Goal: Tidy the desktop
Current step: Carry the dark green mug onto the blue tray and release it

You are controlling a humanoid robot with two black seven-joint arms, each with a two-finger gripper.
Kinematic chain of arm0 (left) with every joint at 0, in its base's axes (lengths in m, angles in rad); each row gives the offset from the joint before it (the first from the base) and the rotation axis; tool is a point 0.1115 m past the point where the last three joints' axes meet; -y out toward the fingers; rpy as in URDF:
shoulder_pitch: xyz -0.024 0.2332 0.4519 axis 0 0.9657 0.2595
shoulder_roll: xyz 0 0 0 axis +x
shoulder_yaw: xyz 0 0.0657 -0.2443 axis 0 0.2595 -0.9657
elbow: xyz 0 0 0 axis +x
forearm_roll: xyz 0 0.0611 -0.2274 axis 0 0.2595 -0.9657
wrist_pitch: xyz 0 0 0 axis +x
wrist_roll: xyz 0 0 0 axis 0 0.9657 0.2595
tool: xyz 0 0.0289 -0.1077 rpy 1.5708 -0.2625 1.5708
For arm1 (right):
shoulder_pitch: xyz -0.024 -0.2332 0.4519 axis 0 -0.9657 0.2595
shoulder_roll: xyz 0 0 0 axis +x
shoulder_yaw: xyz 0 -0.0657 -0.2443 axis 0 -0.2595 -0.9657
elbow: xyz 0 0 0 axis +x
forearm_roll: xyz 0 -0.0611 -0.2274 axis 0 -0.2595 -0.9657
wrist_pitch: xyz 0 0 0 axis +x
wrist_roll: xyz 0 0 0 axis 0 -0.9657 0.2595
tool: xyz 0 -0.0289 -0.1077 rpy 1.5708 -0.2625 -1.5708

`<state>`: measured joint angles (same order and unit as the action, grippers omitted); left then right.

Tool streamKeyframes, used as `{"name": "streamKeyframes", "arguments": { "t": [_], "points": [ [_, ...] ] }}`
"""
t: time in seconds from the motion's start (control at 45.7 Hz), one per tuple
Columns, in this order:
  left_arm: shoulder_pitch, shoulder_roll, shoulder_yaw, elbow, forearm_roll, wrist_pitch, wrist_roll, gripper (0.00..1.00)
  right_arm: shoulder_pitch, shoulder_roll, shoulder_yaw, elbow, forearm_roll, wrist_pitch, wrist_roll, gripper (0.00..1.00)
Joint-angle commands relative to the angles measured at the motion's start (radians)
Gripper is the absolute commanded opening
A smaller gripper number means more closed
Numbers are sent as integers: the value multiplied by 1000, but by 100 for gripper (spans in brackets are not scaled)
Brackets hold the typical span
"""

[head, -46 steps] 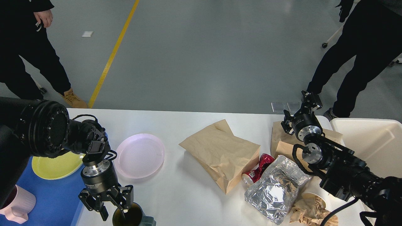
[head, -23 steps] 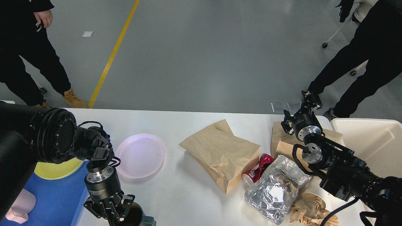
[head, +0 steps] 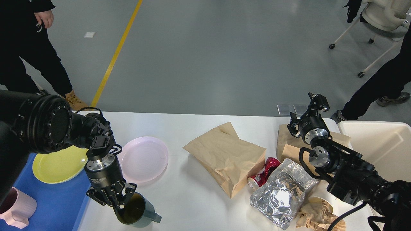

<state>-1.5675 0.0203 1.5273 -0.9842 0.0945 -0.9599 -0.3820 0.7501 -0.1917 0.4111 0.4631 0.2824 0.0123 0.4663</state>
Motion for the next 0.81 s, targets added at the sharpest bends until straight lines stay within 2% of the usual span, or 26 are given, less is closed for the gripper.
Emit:
{"name": "streamKeyframes", "arguments": {
  "t": [0.0,0.175,0.284,0.481,0.634,0.787],
  "points": [
    [-58,36,5,-4,2,0,2,0,0,0,0,0,0,0,0,100],
    [-101,136,23,-16,7,0,18,0,0,0,0,0,1,0,0,100],
    [-98,213,54,-14,10,0,34,0,0,0,0,0,0,0,0,100],
    [-82,381,86,6,11,0,35,0,0,0,0,0,0,0,0,100],
    [-39,515,88,44,11,0,35,0,0,0,0,0,1,0,0,100],
    [59,555,76,127,11,0,35,0,0,0,0,0,0,0,0,100]
  ]
}}
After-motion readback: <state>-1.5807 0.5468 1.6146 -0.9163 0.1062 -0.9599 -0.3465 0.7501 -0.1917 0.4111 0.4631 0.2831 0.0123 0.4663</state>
